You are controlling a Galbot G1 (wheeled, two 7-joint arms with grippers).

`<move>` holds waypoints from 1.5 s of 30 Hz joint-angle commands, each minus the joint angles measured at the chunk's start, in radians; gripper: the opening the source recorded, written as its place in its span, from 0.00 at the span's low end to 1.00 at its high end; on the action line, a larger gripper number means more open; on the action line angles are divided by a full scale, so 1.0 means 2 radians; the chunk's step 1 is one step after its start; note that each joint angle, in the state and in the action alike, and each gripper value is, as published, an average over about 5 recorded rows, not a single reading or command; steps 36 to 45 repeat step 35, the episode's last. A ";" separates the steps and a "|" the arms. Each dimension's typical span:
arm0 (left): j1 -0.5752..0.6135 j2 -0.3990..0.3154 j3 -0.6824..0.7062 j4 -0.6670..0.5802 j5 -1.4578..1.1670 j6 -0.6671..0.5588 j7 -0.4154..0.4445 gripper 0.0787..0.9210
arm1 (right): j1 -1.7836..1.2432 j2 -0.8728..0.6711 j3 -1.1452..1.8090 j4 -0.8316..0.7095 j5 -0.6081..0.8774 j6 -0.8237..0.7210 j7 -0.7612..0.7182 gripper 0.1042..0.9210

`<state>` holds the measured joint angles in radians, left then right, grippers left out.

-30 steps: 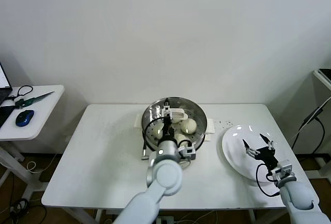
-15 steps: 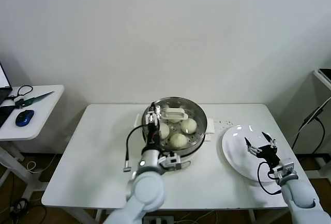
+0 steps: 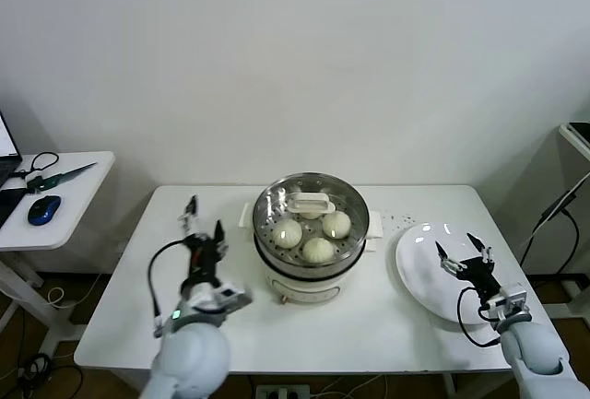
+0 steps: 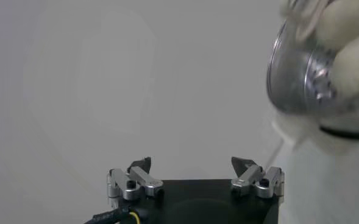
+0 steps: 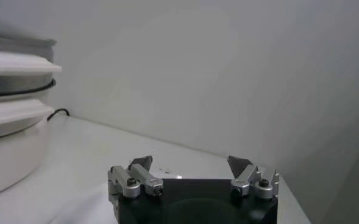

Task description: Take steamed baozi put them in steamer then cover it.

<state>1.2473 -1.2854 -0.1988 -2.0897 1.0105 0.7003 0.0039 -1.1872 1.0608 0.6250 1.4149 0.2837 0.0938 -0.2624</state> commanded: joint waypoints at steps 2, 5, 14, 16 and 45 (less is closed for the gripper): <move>0.126 -0.026 -0.230 0.024 -0.351 -0.301 -0.099 0.88 | -0.018 0.003 0.007 0.030 0.012 0.003 0.003 0.88; 0.137 -0.039 -0.245 0.049 -0.417 -0.332 -0.101 0.88 | -0.025 0.006 0.009 0.040 0.015 0.004 0.003 0.88; 0.163 -0.054 -0.250 0.077 -0.523 -0.371 -0.093 0.88 | -0.054 0.013 0.020 0.069 0.027 0.008 0.003 0.88; 0.168 -0.053 -0.249 0.077 -0.533 -0.377 -0.085 0.88 | -0.058 0.013 0.023 0.069 0.029 0.012 0.002 0.88; 0.176 -0.051 -0.248 0.076 -0.566 -0.398 -0.026 0.88 | -0.071 0.013 0.034 0.070 0.037 0.023 -0.002 0.88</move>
